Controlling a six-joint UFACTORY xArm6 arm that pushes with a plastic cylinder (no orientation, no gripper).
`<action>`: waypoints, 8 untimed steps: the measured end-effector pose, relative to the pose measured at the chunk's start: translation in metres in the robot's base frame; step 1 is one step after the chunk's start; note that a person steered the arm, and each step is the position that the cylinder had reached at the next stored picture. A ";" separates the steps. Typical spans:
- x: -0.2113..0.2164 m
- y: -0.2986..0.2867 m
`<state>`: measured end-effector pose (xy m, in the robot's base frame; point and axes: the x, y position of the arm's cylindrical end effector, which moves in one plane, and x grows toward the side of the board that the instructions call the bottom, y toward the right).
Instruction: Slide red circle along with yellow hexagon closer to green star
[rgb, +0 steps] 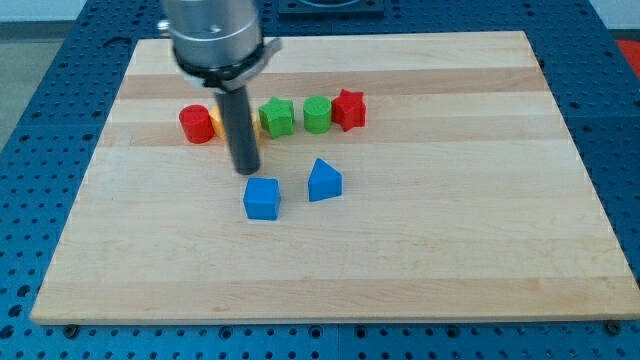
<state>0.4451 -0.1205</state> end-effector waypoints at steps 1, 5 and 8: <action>-0.002 -0.063; -0.064 -0.105; -0.067 -0.073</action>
<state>0.3782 -0.1939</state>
